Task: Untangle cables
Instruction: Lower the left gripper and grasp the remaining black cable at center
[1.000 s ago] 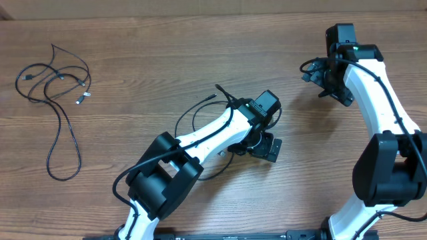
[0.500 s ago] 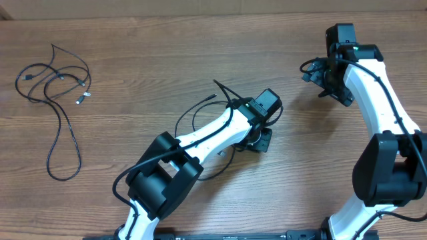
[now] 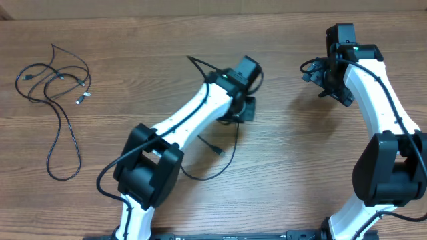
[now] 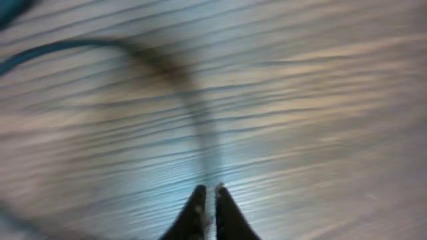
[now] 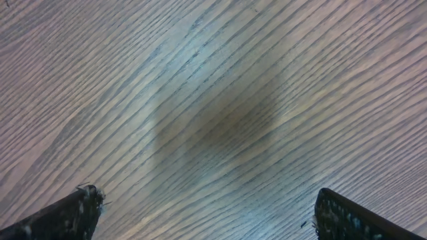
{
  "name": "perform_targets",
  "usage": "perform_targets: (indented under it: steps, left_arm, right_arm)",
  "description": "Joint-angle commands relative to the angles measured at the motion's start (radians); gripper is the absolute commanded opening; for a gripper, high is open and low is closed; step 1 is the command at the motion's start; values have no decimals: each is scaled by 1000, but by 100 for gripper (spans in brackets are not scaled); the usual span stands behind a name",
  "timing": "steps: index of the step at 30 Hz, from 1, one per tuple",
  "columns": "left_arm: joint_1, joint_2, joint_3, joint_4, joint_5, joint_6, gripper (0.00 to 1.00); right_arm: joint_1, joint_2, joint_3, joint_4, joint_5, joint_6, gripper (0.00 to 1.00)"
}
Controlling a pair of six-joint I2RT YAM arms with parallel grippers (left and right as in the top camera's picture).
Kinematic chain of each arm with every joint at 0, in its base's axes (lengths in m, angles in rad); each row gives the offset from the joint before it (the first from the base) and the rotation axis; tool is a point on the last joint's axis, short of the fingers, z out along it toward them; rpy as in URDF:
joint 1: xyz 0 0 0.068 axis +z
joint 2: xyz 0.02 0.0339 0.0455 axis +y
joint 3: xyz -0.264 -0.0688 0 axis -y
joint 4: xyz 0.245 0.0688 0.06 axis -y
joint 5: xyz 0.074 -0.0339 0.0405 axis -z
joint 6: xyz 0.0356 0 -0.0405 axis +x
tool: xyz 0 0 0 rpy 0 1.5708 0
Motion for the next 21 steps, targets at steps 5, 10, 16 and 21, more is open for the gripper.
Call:
perform_targets:
  steps: [5,10,16,21]
  left_arm:
    - [74,-24,-10,-113,-211,-67,43]
    - [82,-24,-54,-140,-179,-115,38]
    - [64,-24,-171,-121,-180,-267,39]
    - [64,-24,-273,-56,-182,-372,39]
  right_arm:
    - [-1,-15,-5,3,11,-4,100]
    - [-1,-15,-5,3,11,-4,100]
    - [-1,-15,-5,3,11,-4,100]
    - [-1,-15,-5,3,11,-4,100]
